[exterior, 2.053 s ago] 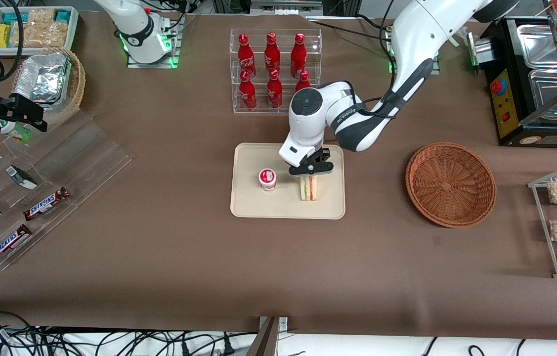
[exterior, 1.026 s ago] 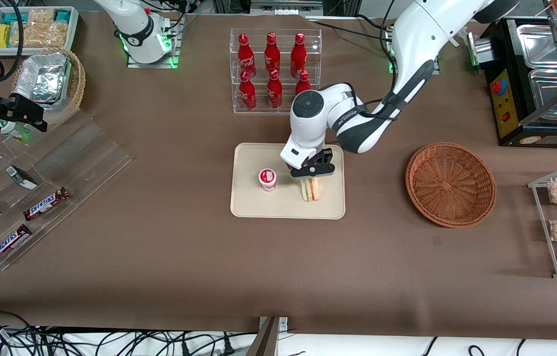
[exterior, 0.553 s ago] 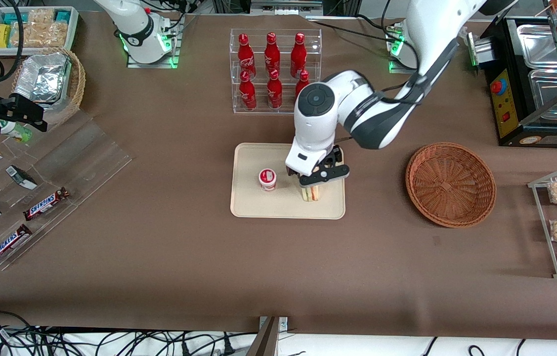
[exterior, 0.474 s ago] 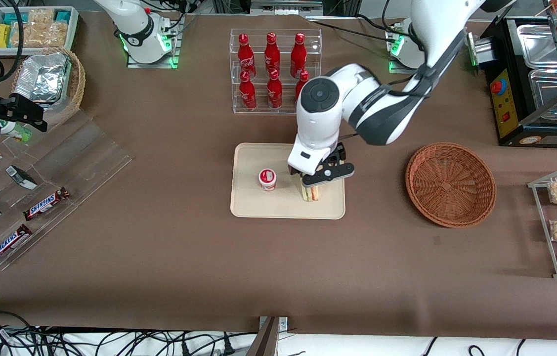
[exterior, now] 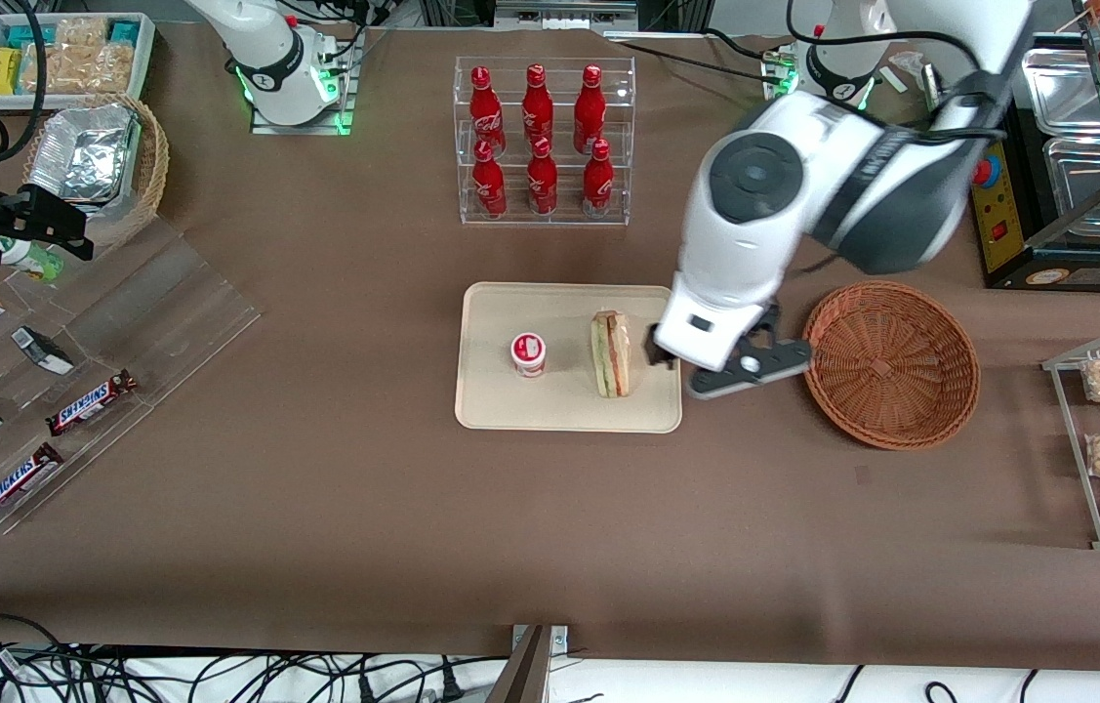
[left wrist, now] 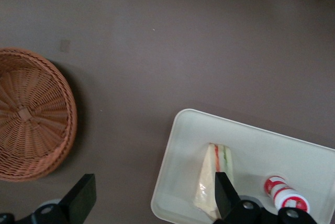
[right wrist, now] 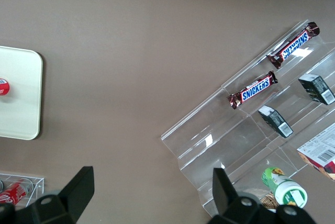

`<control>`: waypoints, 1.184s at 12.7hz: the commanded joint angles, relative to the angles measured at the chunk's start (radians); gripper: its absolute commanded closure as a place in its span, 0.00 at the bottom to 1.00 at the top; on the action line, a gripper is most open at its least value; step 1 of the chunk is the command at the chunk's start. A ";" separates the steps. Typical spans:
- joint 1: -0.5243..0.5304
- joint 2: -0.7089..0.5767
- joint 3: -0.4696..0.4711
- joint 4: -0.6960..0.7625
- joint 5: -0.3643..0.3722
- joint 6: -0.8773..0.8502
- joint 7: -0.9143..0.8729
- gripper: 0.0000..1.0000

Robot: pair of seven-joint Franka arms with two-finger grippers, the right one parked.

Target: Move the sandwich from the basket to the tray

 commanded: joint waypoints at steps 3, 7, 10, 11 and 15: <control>0.086 -0.011 0.101 0.137 -0.141 -0.182 0.439 0.00; 0.065 -0.056 0.356 0.131 -0.276 -0.189 0.718 0.00; 0.067 -0.062 0.486 0.103 -0.378 -0.186 0.906 0.00; 0.065 -0.062 0.505 0.088 -0.387 -0.181 0.952 0.00; 0.068 -0.101 0.519 -0.079 -0.381 -0.037 1.026 0.00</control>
